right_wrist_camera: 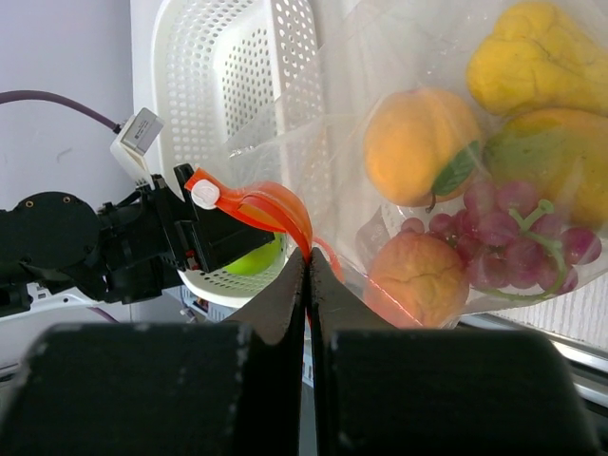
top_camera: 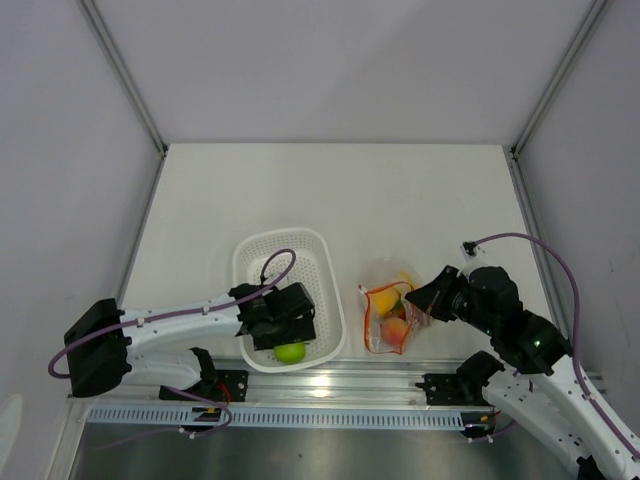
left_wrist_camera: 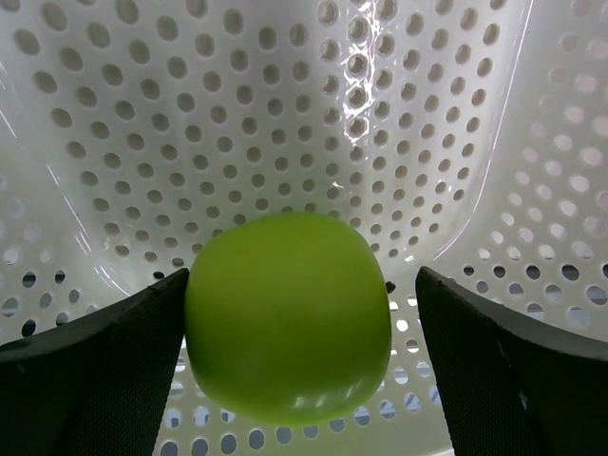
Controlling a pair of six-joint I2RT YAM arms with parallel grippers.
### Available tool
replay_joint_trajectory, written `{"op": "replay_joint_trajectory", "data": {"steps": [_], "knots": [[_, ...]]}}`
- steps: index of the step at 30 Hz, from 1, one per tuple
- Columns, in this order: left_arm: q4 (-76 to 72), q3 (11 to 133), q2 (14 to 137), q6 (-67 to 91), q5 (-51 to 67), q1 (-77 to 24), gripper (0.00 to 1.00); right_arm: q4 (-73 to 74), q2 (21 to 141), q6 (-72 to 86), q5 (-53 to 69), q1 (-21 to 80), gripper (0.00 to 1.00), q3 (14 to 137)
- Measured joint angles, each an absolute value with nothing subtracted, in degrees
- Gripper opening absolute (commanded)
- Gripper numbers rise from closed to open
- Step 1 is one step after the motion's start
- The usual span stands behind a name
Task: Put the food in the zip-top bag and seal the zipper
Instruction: Pick up the fake fruit from the bin.
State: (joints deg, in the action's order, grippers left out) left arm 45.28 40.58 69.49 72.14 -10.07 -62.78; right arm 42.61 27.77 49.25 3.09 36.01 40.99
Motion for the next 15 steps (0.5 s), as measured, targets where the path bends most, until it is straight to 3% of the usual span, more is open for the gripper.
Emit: {"op": "replay_joint_trajectory", "data": {"steps": [5, 11, 15], "knots": [[44.8, 40.1, 69.5, 72.1, -9.8, -63.7, 0.98, 42.6, 27.7, 49.3, 3.1, 36.0, 0.0, 40.8], [42.9, 39.6, 69.2, 72.0, -9.8, -64.4, 0.84, 42.6, 27.2, 49.3, 3.1, 36.0, 0.0, 40.8], [41.3, 37.8, 66.4, 71.8, -10.1, -64.4, 0.47, 42.6, 27.0, 49.3, 3.1, 36.0, 0.0, 40.8]]}}
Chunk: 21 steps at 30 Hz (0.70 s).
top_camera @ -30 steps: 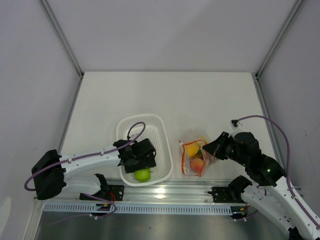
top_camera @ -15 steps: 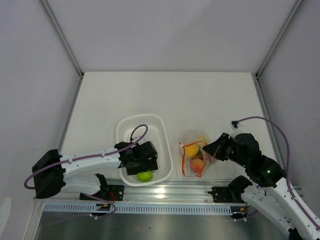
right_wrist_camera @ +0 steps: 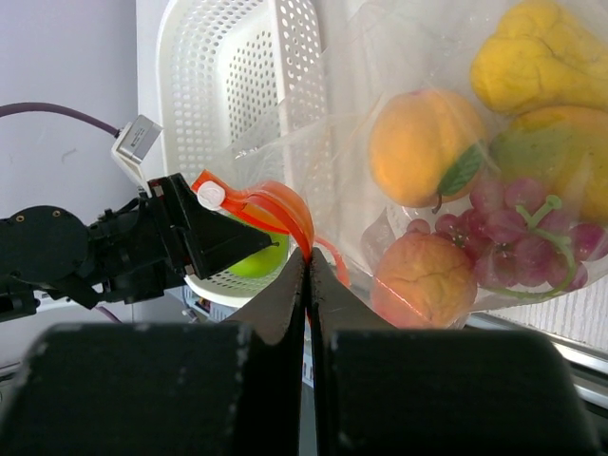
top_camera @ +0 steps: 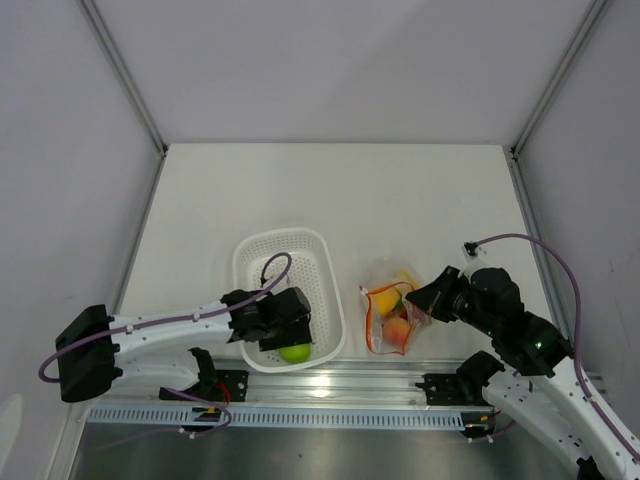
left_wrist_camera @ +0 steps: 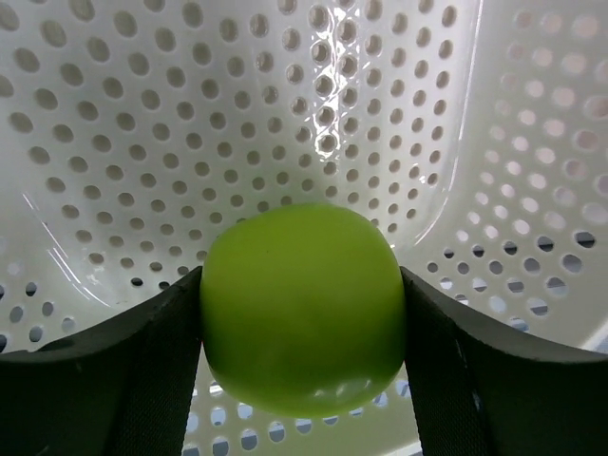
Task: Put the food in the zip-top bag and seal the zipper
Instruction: Pick up the fake fruit from the bin.
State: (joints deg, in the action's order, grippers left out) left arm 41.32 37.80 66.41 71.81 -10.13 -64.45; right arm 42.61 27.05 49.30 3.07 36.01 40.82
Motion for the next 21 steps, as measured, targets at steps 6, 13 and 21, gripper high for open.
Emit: {"op": "replay_joint_trajectory", "data": {"steps": [6, 13, 21], "knots": [[39.9, 37.1, 61.7, 70.3, -11.6, -64.5, 0.01, 42.5, 27.2, 49.3, 3.5, 36.0, 0.0, 40.8], [42.9, 44.0, 60.9, 64.6, -16.5, -64.6, 0.01, 42.2, 29.4, 49.2, 4.2, 36.0, 0.0, 41.1], [27.8, 49.3, 56.7, 50.7, -11.1, -64.6, 0.01, 41.2, 33.7, 48.8, 5.7, 36.0, 0.0, 45.3]]}}
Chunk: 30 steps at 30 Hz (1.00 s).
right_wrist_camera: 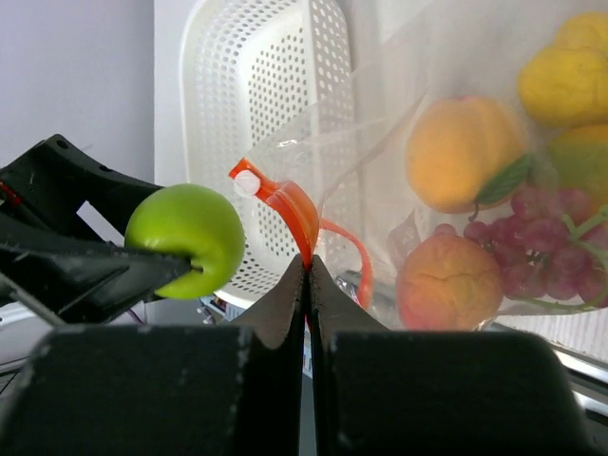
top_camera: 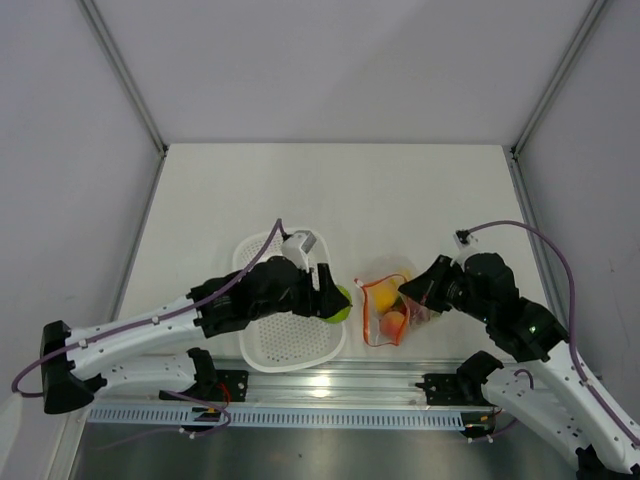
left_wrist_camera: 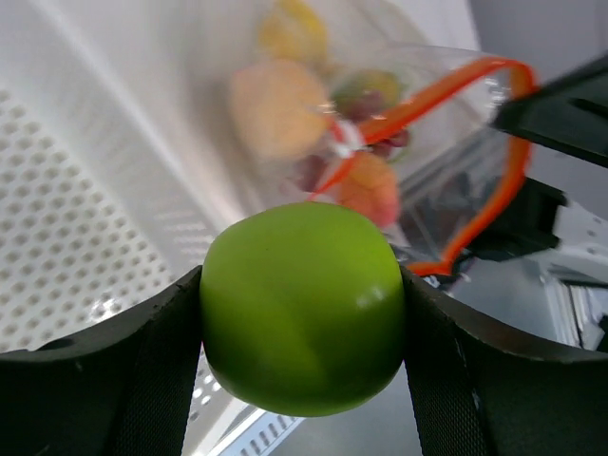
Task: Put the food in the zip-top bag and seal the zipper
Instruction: Pick up the fake fruit from the bin, then place the fake fruit in the zipper food storage bag.
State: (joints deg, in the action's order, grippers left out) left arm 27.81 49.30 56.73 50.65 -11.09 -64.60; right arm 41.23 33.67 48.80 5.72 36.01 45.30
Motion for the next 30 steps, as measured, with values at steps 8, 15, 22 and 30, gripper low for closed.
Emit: {"op": "replay_joint_trajectory", "data": {"steps": [8, 15, 22, 30], "knots": [[12.4, 49.7, 64.1, 45.1, 1.0, -65.6, 0.01, 38.3, 35.9, 50.4, 8.5, 36.0, 0.0, 45.6], [8.2, 52.8, 73.6, 46.5, 4.7, -66.4, 0.0, 37.3, 35.9, 52.1, 9.6, 36.0, 0.0, 45.6], [9.0, 57.2, 81.3, 49.4, 2.6, -66.5, 0.01, 36.9, 34.5, 53.7, 9.6, 36.0, 0.0, 45.6], [6.6, 58.6, 84.4, 53.1, -2.2, -66.5, 0.08, 36.9, 32.7, 55.7, 9.2, 35.9, 0.0, 45.6]]}}
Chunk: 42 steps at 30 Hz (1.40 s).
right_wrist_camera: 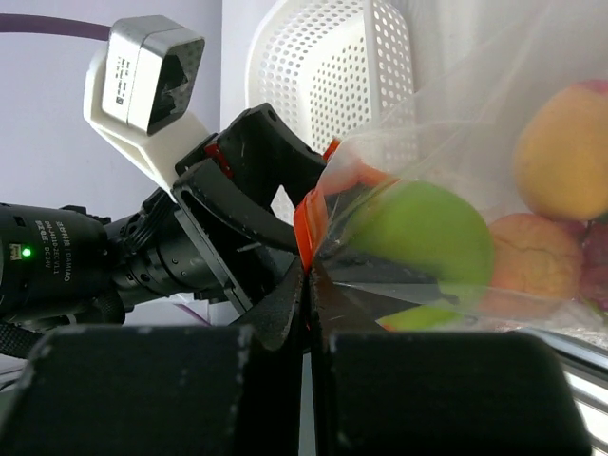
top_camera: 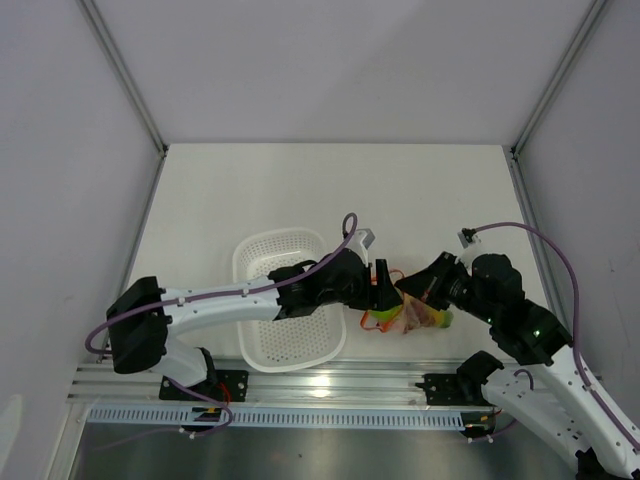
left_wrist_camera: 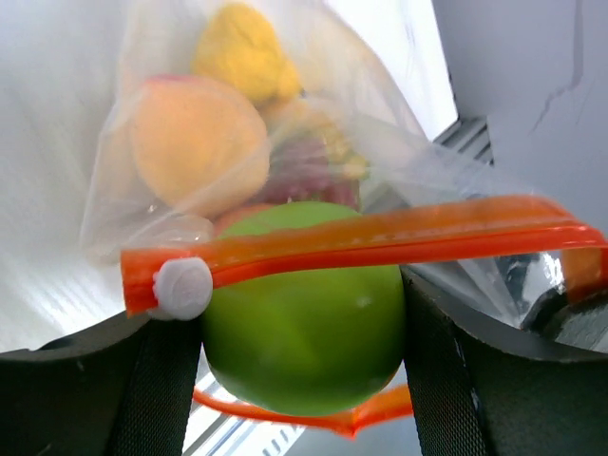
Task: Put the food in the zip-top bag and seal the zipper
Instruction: Place the fake fruit in the zipper food storage bag.
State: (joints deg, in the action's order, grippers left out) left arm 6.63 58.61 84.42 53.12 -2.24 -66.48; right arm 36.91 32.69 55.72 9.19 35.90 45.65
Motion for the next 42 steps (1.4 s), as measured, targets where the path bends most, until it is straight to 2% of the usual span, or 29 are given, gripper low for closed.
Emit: {"op": "replay_joint_trajectory", "data": {"steps": [3, 13, 23, 25, 26, 27, 30, 31, 32, 35, 36, 42], "knots": [[5.2, 58.6, 84.7, 53.8, -4.6, -66.5, 0.0, 36.9, 32.4, 56.1, 8.8, 35.9, 0.0, 45.6], [-1.1, 56.1, 84.7, 56.0, -10.6, -66.5, 0.0, 36.5, 32.2, 57.1, 8.2, 35.9, 0.0, 45.6], [-7.0, 56.1, 88.6, 59.4, -9.3, -66.3, 0.08, 35.7, 32.5, 57.4, 7.9, 35.9, 0.0, 45.6], [-8.4, 56.1, 89.6, 60.2, -8.2, -66.1, 0.24, 35.7, 32.5, 57.4, 7.8, 35.9, 0.0, 45.6], [-8.9, 56.1, 90.1, 60.6, -7.4, -65.9, 0.35, 35.7, 32.5, 57.4, 7.7, 35.9, 0.0, 45.6], [-9.0, 56.2, 90.6, 60.7, -6.8, -65.8, 0.51, 35.7, 32.5, 57.4, 7.7, 35.9, 0.0, 45.6], [-9.7, 56.4, 91.6, 61.5, -5.1, -65.5, 0.73, 35.9, 32.6, 57.4, 7.6, 35.9, 0.0, 45.6], [-9.7, 56.3, 91.6, 61.5, -4.8, -65.5, 0.76, 35.9, 32.6, 57.4, 7.6, 35.9, 0.0, 45.6], [-9.9, 56.2, 91.6, 61.5, -4.4, -65.4, 0.86, 35.9, 32.6, 57.4, 7.5, 35.9, 0.0, 45.6], [-9.8, 55.7, 91.6, 61.7, -3.9, -65.1, 0.89, 35.9, 32.3, 57.4, 7.3, 35.8, 0.0, 45.6], [-9.8, 55.4, 91.6, 61.6, -3.7, -65.1, 0.99, 35.9, 32.3, 57.4, 7.3, 35.8, 0.0, 45.6], [-8.6, 53.3, 89.8, 61.2, -3.2, -65.1, 1.0, 35.9, 32.0, 57.4, 7.3, 35.8, 0.0, 45.5]]}}
